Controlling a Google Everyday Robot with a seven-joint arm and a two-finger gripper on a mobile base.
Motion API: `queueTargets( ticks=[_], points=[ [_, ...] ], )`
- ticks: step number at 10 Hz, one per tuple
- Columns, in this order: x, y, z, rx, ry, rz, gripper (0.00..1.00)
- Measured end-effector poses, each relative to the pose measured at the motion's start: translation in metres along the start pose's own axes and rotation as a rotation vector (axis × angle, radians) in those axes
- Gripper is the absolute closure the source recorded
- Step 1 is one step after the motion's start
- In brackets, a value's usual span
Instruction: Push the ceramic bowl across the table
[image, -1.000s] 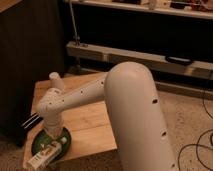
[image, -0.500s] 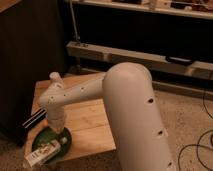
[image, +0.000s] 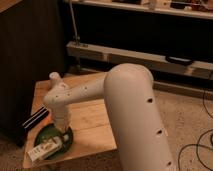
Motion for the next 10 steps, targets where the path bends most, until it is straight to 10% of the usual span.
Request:
queueTargets(
  ticks=[4, 10],
  points=[
    [0.03, -0.044, -0.016, -0.001, -0.031, 0.104, 0.96],
    [0.076, -0.068, -0.008, 0.021, 0.073, 0.161, 0.96]
  ],
)
